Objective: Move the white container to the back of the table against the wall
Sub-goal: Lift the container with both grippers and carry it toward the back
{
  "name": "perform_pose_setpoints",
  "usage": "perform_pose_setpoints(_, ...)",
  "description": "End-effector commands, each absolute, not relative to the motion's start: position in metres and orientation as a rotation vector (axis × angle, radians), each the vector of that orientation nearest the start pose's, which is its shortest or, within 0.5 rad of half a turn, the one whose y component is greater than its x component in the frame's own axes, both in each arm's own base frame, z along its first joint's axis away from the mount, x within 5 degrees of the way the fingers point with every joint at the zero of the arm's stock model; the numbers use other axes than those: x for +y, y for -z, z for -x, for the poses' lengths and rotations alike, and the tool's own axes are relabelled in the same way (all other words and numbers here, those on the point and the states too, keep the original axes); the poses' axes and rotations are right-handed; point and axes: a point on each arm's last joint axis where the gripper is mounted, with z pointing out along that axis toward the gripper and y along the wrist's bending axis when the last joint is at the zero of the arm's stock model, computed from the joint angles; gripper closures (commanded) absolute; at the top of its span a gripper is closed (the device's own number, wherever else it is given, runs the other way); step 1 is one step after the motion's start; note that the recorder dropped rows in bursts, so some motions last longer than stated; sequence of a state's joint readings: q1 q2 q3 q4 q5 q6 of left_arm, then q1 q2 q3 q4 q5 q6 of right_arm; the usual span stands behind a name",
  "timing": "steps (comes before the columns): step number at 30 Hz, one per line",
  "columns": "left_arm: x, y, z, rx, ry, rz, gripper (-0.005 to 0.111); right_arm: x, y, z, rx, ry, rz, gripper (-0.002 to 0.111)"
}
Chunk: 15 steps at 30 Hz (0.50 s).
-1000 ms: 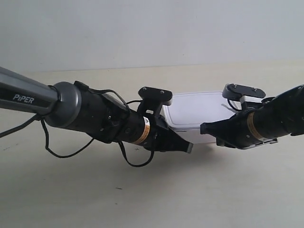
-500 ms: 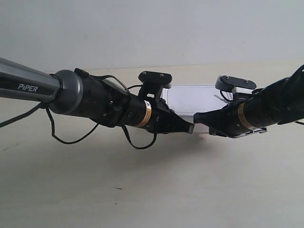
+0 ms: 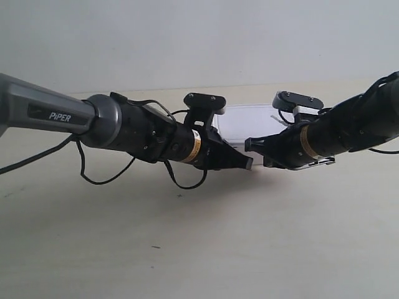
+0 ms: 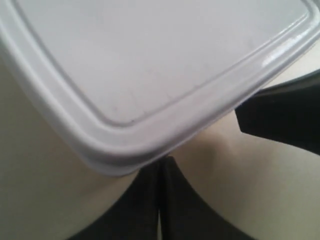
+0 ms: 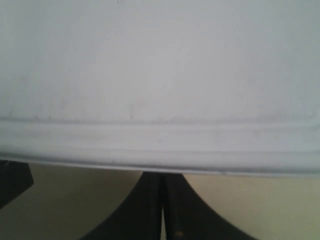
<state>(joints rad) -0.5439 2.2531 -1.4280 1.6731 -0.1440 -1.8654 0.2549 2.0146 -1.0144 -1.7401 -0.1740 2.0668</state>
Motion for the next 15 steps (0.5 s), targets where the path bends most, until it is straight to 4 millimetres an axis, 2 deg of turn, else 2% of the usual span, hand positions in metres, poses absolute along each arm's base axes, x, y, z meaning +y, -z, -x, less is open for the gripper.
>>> perform_pose_setpoints(1,-0.246,-0.101,-0.41,2.323,0.504,-0.461,0.107,0.114,-0.104,-0.373,2.536,-0.449,0.003,0.108)
perform_pose_setpoints(15,-0.254,-0.096,-0.428,2.282,0.516,-0.482,0.107,0.121,-0.097,-0.397,2.51,-0.465,0.01,0.108)
